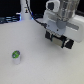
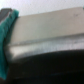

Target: Open the kcup holder, insert the kcup into the holder, and close the kcup holder

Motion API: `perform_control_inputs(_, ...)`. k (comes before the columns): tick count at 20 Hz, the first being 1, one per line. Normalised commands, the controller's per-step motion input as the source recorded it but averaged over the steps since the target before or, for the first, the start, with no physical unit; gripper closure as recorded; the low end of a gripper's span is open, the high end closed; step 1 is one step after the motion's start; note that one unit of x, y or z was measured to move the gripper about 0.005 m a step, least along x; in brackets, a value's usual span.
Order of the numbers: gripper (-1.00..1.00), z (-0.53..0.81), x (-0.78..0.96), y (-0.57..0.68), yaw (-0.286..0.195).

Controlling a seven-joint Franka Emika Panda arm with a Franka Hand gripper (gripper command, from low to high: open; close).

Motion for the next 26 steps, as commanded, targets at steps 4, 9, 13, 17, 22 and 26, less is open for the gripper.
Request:
perform_control_inputs(4,-1.00,0.19,0.17,-0.16,-0.071)
perform_control_inputs(9,-1.00,0.41,0.09,-0.48,-0.196)
perform_control_inputs(13,-1.00,0.33,0.08,-0.58,-0.219)
perform_control_inputs(17,-1.00,0.26,0.04,-0.54,-0.250)
perform_control_inputs(22,-1.00,0.18,0.01,-0.47,-0.283)
perform_control_inputs(26,-1.00,0.10,-0.02,-0.45,-0.290)
